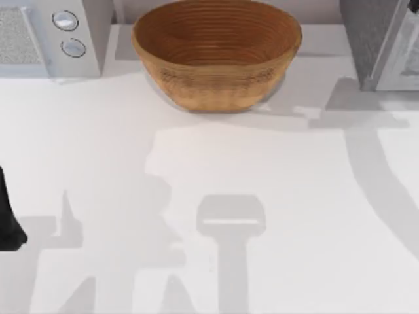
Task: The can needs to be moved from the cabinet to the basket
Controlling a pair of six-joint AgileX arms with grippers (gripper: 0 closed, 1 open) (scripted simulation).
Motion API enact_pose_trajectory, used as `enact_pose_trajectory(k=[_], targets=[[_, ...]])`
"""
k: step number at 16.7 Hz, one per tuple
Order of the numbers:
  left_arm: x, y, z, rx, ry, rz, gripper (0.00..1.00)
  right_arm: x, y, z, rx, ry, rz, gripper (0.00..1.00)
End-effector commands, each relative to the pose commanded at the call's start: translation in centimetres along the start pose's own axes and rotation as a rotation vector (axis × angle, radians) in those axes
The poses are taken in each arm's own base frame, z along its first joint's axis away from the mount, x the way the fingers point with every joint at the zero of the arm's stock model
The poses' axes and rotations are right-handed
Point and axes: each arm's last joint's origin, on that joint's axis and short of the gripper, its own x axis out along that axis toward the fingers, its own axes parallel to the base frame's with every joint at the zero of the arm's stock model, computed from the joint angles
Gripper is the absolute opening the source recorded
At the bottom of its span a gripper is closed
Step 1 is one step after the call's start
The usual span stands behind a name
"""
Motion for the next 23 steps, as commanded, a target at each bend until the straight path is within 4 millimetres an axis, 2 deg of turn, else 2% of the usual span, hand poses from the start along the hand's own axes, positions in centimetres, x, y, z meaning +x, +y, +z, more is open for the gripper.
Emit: enact_pose_trajectory(k=[3, 6, 9, 12, 15, 21, 23], targets=[[0.0, 0.0, 0.0, 0.0, 0.0, 0.0, 1.0, 6.2, 5.8, 0.4, 0.016, -0.012, 0.001, 0.0], [0.0, 0.0, 0.0, 0.0, 0.0, 0.0, 1.0, 11.2, 12.2, -2.0, 0.024, -0.005, 0.004, 0.0], [0.0, 0.0, 0.0, 0.0, 0.0, 0.0, 1.0, 14.2, 18.1, -6.2, 0.015, 0.017, 0.006, 0.0], [0.0, 0.0, 0.0, 0.0, 0.0, 0.0, 1.0, 15.3, 22.1, -10.0, 0.002, 0.038, 0.007, 0.0], [0.0, 0.0, 0.0, 0.0, 0.0, 0.0, 1.0, 15.5, 23.8, -11.8, -0.007, 0.048, 0.008, 0.0], [0.0, 0.0, 0.0, 0.0, 0.0, 0.0, 1.0, 15.7, 23.6, -12.4, -0.015, 0.06, 0.007, 0.0], [0.0, 0.0, 0.0, 0.0, 0.0, 0.0, 1.0, 16.5, 23.8, -12.7, -0.015, 0.058, 0.008, 0.0]])
